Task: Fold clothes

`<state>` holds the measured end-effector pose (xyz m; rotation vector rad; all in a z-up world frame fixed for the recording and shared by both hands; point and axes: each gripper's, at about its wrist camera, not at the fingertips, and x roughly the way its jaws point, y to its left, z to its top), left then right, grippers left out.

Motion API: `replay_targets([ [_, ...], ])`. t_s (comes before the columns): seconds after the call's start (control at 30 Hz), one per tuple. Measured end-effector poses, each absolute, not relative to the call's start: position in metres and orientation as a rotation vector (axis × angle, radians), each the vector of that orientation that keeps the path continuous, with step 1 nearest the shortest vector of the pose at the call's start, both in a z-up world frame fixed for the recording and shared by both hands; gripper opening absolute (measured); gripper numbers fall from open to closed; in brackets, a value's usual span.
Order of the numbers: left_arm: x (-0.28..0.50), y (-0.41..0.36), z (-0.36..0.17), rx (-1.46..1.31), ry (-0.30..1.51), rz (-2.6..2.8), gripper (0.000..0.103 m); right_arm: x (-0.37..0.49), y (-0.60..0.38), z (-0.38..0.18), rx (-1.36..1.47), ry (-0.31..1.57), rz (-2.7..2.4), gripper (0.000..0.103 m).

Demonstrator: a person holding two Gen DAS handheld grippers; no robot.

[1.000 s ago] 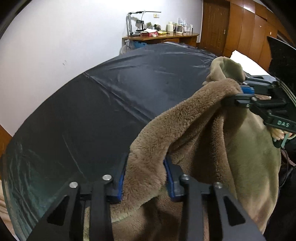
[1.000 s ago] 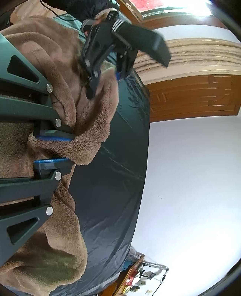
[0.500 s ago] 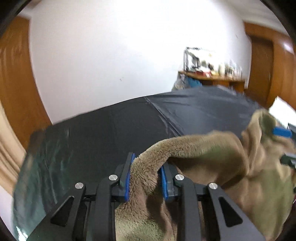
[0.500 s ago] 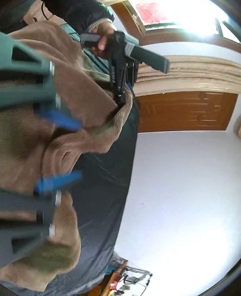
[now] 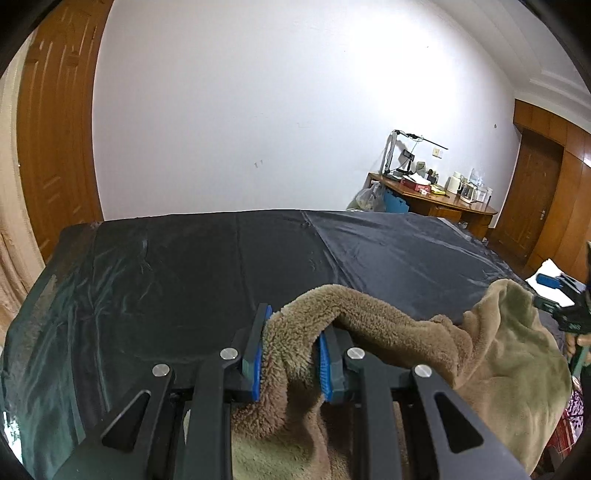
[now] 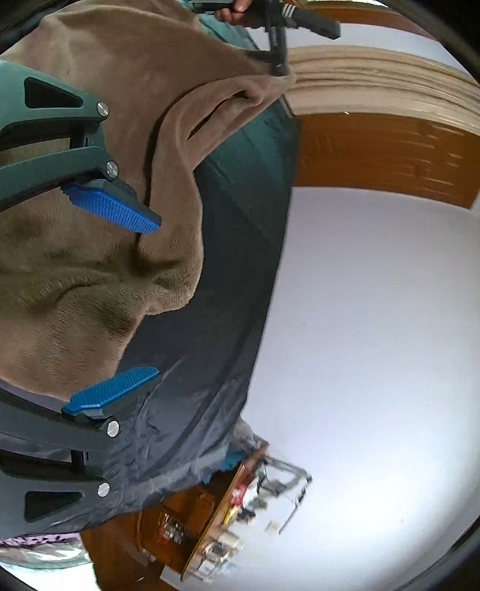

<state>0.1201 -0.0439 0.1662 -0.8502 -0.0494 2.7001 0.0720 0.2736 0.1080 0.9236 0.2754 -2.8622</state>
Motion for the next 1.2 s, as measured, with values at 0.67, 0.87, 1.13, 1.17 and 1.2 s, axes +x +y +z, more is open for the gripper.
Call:
replay_targets([
  [0.67,0.144,-0.052,0.208,-0.669,-0.214,2.703,0.026,0.062,0.262,0.135,0.886,0.434,-3.121,0.015],
  [0.87,0.175,-0.065,0.261,-0.447,-0.329,2.682,0.026,0.118,0.224,0.218,0.290,0.625,-3.390,0.015],
  [1.13,0.253,-0.087,0.358,-0.009,-0.460,2.619,0.026,0.199,0.190,0.313,-0.644,0.688,-3.570,0.015],
  [1.17,0.267,-0.087,0.368,0.053,-0.456,2.603,0.026,0.212,0.188,0.323,-0.760,0.645,-3.577,0.015],
  [1.2,0.282,-0.086,0.378,0.114,-0.451,2.585,0.026,0.226,0.187,0.334,-0.876,0.598,-3.578,0.015],
])
